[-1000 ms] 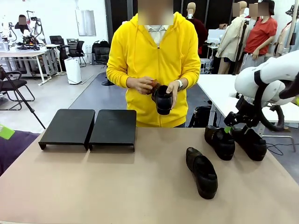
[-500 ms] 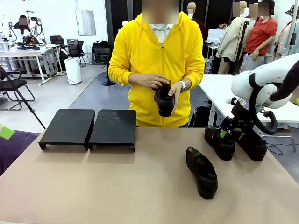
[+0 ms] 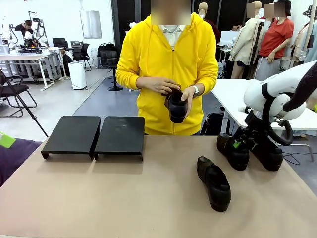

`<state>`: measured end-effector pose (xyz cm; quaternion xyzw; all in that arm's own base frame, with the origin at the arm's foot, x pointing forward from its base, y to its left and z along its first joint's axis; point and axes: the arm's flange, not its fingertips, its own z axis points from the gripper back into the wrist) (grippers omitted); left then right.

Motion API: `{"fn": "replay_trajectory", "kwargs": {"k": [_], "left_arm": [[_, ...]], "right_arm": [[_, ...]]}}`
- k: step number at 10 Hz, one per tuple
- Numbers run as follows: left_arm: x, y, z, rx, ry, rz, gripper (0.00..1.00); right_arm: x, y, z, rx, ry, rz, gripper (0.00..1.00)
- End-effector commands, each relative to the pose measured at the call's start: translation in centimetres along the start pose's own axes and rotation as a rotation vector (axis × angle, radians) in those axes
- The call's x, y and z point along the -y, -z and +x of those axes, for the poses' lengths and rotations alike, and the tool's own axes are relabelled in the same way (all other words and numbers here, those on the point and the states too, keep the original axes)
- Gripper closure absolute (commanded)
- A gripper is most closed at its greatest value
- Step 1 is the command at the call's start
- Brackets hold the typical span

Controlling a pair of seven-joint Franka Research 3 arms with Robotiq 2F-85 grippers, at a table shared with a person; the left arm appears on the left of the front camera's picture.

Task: Organize the shoes by placing them on the stand.
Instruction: Pick up one Shoe and place it in the middle of the table.

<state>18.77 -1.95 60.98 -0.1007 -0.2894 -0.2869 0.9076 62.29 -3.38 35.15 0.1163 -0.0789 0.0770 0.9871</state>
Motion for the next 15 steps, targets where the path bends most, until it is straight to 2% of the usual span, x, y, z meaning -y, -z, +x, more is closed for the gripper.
{"fn": "replay_trajectory", "kwargs": {"k": [1, 7, 11, 13, 15], "left_arm": [[-0.1, 0.0, 0.1, 0.006, 0.005, -0.008, 0.0], [-0.1, 0.0, 0.1, 0.006, 0.005, -0.008, 0.0], [-0.1, 0.0, 0.1, 0.006, 0.005, -0.008, 0.0], [-0.1, 0.0, 0.1, 0.006, 0.005, -0.008, 0.0], [-0.1, 0.0, 0.1, 0.006, 0.005, -0.008, 0.0]], "right_arm": [[0.2, -0.1, 0.5, 0.01, 0.002, -0.009, 1.0], [-0.3, -0.1, 0.6, 0.002, -0.005, -0.025, 1.0], [-0.9, -3.0, -0.3, 0.033, 0.024, -0.024, 1.0], [-2.6, -9.3, -2.3, 0.047, 0.045, 0.005, 1.0], [-5.8, -18.8, -9.6, 0.069, 0.136, -0.03, 1.0]]}}
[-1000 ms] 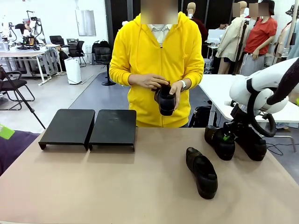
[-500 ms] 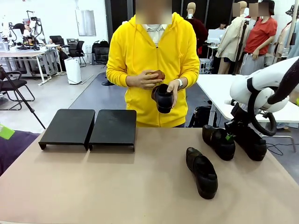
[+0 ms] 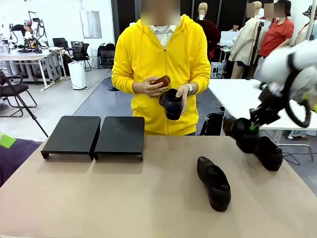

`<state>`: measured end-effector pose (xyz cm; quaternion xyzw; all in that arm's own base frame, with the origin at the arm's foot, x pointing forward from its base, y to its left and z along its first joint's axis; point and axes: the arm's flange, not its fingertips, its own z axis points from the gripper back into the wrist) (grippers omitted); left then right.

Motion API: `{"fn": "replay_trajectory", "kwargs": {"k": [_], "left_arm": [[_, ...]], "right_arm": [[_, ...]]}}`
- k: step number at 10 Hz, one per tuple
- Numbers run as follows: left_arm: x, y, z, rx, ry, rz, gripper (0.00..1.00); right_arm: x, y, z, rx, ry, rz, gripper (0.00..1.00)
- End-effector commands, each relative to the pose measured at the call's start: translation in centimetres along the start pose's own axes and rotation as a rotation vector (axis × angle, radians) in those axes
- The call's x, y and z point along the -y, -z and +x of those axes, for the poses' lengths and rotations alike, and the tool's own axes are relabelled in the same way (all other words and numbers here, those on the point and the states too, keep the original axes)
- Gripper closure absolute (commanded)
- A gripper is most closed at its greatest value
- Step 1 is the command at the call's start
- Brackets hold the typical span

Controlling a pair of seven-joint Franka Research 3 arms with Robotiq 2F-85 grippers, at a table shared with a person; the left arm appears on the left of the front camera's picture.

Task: Organize the shoes by placing them on the stand.
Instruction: Pick up one Shoe and place it in the middle of the table.

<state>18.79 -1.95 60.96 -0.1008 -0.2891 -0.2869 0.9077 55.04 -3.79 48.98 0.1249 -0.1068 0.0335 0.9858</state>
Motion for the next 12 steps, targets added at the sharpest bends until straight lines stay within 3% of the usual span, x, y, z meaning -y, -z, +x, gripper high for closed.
{"fn": "replay_trajectory", "kwargs": {"k": [1, 3, 4, 5, 7, 8, 9, 11, 12], "left_arm": [[-0.1, 0.0, 0.1, 0.007, 0.005, -0.008, 0.0], [-0.1, 0.0, 0.1, 0.007, 0.005, -0.008, 0.0], [-0.1, 0.0, 0.1, 0.007, 0.005, -0.008, 0.0], [-0.1, 0.0, 0.1, 0.007, 0.005, -0.008, 0.0], [-0.1, 0.0, 0.1, 0.007, 0.005, -0.008, 0.0], [-0.1, 0.0, 0.1, 0.007, 0.005, -0.008, 0.0], [-0.1, 0.0, 0.1, 0.007, 0.005, -0.008, 0.0], [-0.1, 0.0, 0.1, 0.007, 0.005, -0.008, 0.0], [-0.1, 0.0, 0.1, 0.007, 0.005, -0.008, 0.0]], "right_arm": [[-2.7, -7.7, -8.8, 0.004, 0.044, -0.037, 1.0], [-4.2, -9.6, -16.0, 0.019, 0.031, -0.032, 1.0], [-4.3, -9.3, -16.7, 0.047, 0.024, -0.027, 1.0], [-3.4, -9.7, -12.7, -0.002, 0.023, -0.02, 1.0], [-3.4, -9.7, -12.7, -0.002, 0.023, -0.02, 1.0], [-3.9, -9.7, -16.1, 0.001, 0.013, -0.021, 1.0], [-6.9, -7.9, -14.7, 0.002, -0.05, -0.132, 1.0], [-13.2, -5.4, -12.0, 0.045, -0.063, -0.15, 1.0], [-12.3, -6.2, -11.7, 0.055, -0.003, -0.186, 1.0]]}}
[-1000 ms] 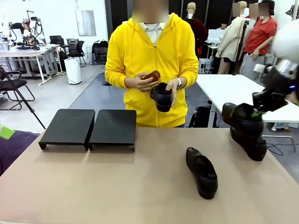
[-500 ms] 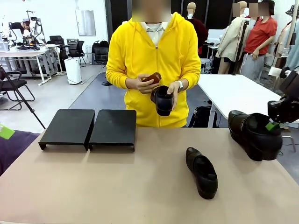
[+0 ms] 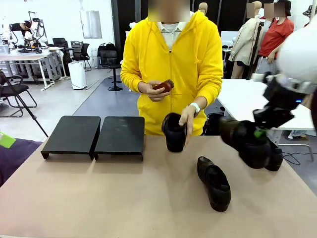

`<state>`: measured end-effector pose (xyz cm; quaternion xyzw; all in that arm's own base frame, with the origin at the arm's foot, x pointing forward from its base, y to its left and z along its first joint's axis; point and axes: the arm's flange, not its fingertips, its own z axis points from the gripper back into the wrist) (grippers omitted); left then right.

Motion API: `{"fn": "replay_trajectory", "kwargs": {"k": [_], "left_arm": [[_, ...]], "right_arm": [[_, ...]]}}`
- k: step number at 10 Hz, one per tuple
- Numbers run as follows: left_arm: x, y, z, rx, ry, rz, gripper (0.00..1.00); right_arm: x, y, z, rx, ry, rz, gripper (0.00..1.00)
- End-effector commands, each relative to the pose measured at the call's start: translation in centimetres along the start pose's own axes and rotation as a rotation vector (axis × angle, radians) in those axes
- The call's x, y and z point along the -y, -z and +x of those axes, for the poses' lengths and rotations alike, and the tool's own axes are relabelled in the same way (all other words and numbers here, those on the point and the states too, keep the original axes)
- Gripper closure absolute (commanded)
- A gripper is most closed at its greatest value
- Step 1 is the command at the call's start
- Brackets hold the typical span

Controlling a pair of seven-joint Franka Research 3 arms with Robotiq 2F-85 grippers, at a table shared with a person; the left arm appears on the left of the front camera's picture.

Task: Organize the shoes by placing them on the stand.
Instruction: Pick up one Shoe and place it in the middle of the table.

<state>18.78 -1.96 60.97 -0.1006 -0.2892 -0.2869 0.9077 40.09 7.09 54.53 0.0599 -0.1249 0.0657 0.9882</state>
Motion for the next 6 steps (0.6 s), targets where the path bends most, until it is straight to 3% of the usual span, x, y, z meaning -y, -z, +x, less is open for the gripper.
{"fn": "replay_trajectory", "kwargs": {"k": [1, 3, 6], "left_arm": [[-0.1, 0.0, 0.1, 0.006, 0.005, -0.008, 0.0], [-0.1, 0.0, 0.1, 0.006, 0.005, -0.008, 0.0], [-0.1, 0.0, 0.1, 0.006, 0.005, -0.008, 0.0]], "right_arm": [[5.0, -2.3, -0.2, 0.013, 0.196, -0.075, 1.0], [11.1, -6.7, -5.9, -0.019, 0.281, -0.037, 1.0], [16.6, -10.4, -12.2, 0.086, 0.54, 0.039, 1.0]]}}
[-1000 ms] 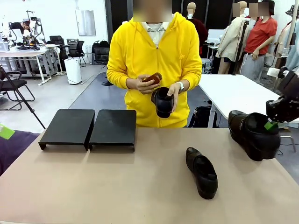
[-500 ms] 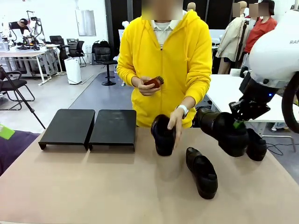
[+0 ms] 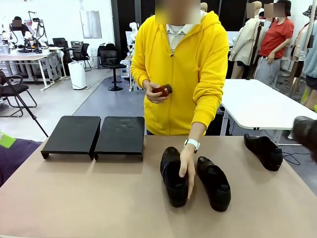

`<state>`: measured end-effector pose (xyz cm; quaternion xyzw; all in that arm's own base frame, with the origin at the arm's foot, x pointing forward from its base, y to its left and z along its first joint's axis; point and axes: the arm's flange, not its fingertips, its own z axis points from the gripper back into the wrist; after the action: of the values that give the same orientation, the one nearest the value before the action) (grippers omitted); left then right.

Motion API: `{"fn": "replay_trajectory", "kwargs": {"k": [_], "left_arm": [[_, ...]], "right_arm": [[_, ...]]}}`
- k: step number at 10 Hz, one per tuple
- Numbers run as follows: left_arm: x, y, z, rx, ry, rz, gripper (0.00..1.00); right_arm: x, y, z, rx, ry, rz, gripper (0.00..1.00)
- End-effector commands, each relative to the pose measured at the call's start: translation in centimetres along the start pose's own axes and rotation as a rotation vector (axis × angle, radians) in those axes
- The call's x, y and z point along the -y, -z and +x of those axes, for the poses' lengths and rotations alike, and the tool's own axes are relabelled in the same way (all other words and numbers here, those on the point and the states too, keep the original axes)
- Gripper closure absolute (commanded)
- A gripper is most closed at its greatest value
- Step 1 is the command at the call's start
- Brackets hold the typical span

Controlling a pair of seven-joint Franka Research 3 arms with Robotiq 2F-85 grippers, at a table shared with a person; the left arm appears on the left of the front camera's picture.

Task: Organize the shoes by placing them on the stand.
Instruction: Pick up one Shoe and place it in the middle of the table.

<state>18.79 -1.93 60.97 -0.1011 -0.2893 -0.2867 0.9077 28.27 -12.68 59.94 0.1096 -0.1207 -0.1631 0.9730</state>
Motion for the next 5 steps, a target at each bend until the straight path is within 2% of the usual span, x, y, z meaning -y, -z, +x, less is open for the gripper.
{"fn": "replay_trajectory", "kwargs": {"k": [1, 5], "left_arm": [[-0.1, 0.0, 0.1, 0.006, 0.006, -0.007, 0.0], [-0.1, 0.0, 0.1, 0.006, 0.006, -0.007, 0.0]], "right_arm": [[-0.3, 0.8, -0.4, 0.069, 0.082, 0.027, 1.0], [-2.7, 2.5, 0.8, 0.053, -0.003, 0.004, 1.0]]}}
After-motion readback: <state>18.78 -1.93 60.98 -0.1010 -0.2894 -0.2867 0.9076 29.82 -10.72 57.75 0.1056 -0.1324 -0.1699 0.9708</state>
